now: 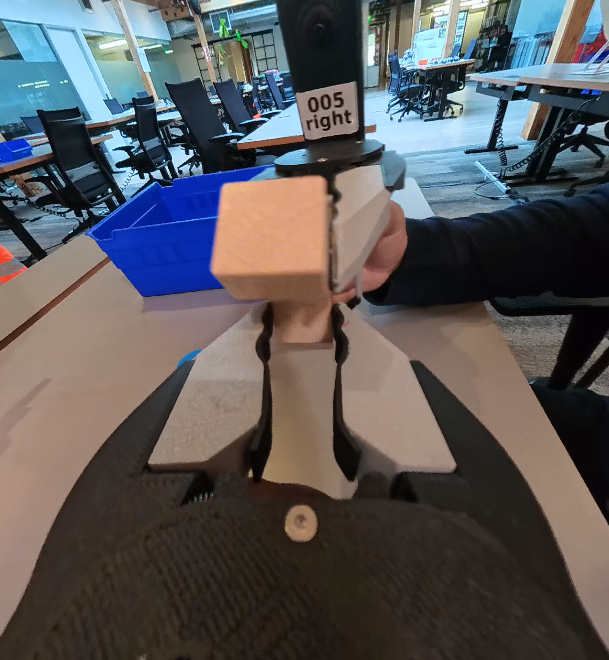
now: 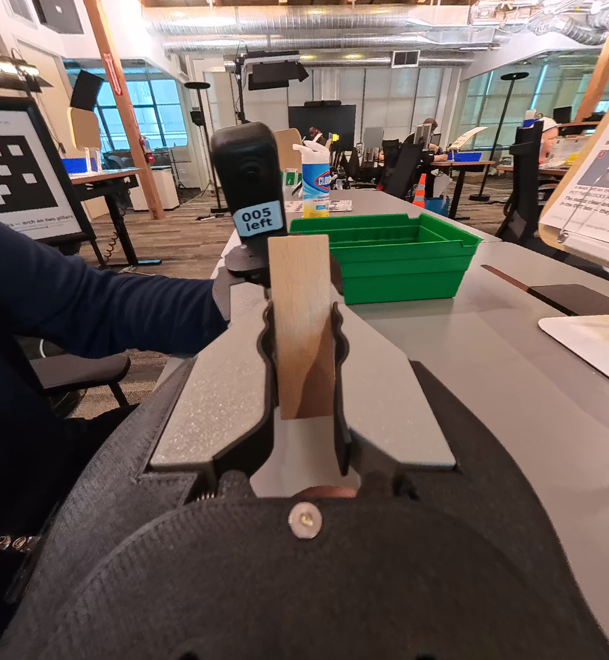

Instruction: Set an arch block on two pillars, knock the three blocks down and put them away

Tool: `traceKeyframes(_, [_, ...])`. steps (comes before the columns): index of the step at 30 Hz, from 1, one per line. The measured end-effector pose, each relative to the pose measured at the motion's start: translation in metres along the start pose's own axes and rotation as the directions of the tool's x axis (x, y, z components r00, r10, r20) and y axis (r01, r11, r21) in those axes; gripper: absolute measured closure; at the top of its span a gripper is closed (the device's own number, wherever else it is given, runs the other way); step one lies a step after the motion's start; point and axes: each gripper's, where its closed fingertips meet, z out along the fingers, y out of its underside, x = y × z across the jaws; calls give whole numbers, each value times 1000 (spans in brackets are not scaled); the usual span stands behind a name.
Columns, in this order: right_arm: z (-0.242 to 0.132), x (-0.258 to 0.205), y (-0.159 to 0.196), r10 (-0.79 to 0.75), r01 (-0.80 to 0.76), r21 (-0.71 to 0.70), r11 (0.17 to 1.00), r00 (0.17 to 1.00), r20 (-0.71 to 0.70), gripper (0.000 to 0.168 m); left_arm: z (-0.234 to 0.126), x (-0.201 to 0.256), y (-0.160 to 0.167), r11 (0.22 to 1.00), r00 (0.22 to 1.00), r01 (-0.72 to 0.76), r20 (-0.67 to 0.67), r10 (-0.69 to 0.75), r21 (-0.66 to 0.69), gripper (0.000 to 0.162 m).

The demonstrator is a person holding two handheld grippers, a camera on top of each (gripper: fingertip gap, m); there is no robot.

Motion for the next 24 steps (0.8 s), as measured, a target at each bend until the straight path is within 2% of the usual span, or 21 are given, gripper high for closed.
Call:
traceKeyframes(4, [-5, 6, -3, 21, -21, 13, 1000, 1000, -19, 139, -8, -8, 3, 998, 998, -44, 50, 46, -36, 124])
traceKeyframes(8, [-4, 8, 2, 22, -23, -15, 1000, 999, -31, 139, -19, -14, 0, 999, 998, -10, 58, 12, -38, 119])
traceKeyframes(13, [1, 7, 15, -3, -1, -99, 995, 999, -36, 138, -34, -18, -11, 999, 998, 38, 47, -39, 21, 117])
traceKeyframes(17, [0, 6, 19, -26, 20, -139, 990, 999, -47, 139, -34, -12, -9, 1000, 999, 25, 20, -25, -1, 117])
traceKeyframes(19, [1, 5, 22, -43, 35, -162, 986, 998, -44, 138, -34, -6, -12, 999, 1000, 29, -7, -29, 14, 110])
traceKeyframes(24, [4, 5, 35, -66, 52, -236, 970, 997, -51, 138, -35, -6, -13, 999, 999, 49, -15, -49, 12, 112])
